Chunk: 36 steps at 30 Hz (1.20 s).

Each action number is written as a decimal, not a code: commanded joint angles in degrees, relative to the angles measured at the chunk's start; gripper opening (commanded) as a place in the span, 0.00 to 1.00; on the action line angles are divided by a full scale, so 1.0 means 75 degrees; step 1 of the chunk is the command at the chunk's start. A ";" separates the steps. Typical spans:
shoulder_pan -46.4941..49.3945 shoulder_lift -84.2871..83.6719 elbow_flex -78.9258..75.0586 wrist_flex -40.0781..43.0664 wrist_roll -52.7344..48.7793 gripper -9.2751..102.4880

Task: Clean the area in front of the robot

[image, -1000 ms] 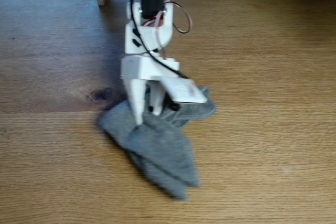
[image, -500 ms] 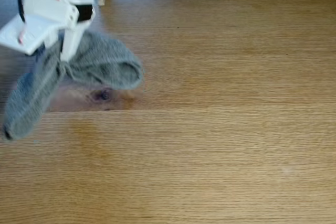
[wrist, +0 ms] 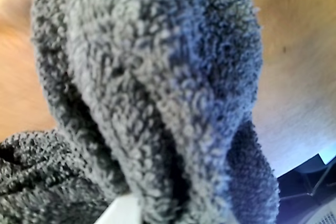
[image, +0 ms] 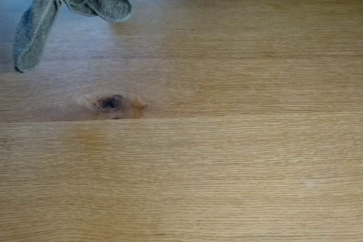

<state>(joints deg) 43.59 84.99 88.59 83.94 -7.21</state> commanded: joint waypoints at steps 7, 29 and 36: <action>0.0656 0.1488 0.5145 -0.5449 -0.2344 0.08; 0.1113 0.2074 0.8203 -0.9551 -0.3949 0.32; 0.0984 0.2320 0.8215 -0.9937 -0.3820 0.38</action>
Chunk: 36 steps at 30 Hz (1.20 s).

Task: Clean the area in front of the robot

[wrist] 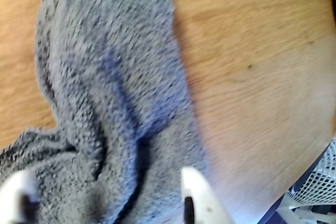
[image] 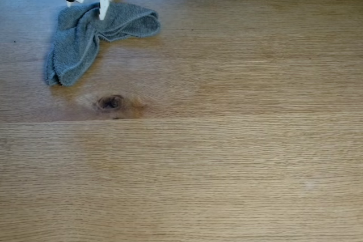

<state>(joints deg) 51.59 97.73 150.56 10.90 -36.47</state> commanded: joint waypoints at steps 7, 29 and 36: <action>-0.1945 0.1852 0.0047 0.0410 0.0832 0.23; -0.7477 0.4324 -0.0023 0.2051 0.6949 0.08; -0.7371 0.4559 0.0059 0.1512 0.7207 0.08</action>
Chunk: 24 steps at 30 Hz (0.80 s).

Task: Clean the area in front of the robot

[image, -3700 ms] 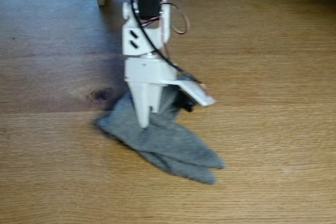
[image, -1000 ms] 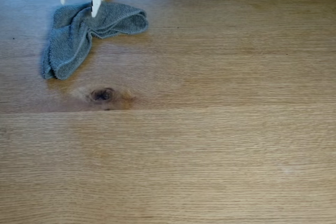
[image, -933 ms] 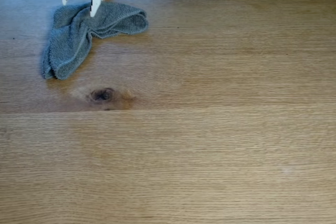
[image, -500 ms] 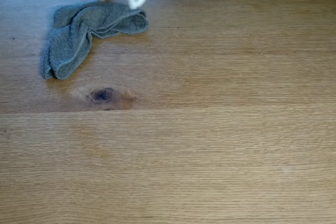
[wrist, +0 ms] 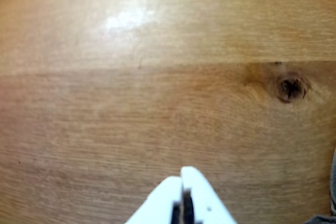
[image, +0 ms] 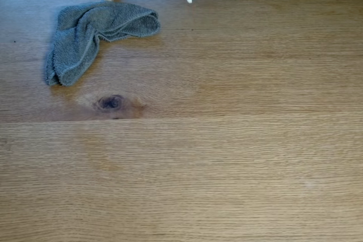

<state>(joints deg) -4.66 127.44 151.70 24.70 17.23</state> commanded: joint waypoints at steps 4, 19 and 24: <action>0.0340 0.1770 -0.0023 0.0773 0.0059 0.08; 0.0258 0.7793 0.5543 0.3574 -0.1066 0.08; -0.0152 0.8238 0.5344 0.5602 -0.1020 0.08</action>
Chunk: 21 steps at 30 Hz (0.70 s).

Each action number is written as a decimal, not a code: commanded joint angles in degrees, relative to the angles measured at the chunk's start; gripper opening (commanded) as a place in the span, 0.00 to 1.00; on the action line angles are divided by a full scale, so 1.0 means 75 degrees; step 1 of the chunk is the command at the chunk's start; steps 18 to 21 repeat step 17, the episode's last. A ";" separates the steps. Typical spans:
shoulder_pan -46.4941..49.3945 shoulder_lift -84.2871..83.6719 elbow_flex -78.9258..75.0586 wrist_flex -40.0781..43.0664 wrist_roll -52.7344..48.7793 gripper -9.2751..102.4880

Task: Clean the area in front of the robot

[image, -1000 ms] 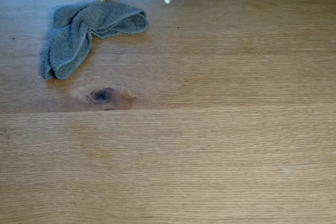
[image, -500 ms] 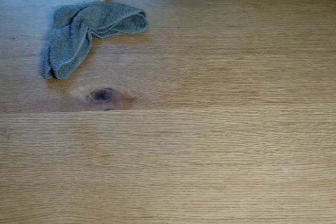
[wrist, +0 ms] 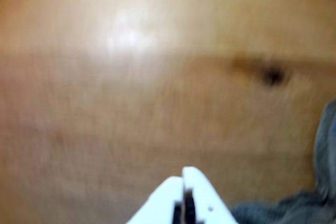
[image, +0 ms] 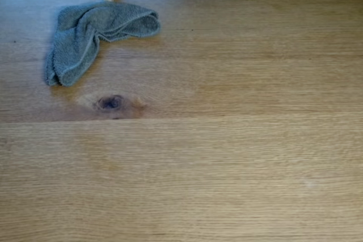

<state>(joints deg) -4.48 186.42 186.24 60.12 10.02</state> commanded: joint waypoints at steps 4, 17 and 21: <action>0.0070 0.0387 0.0738 0.1641 -0.0293 0.09; 0.0387 0.0398 0.0738 0.1652 -0.0293 0.08; 0.0387 0.0398 0.0738 0.1652 -0.0293 0.08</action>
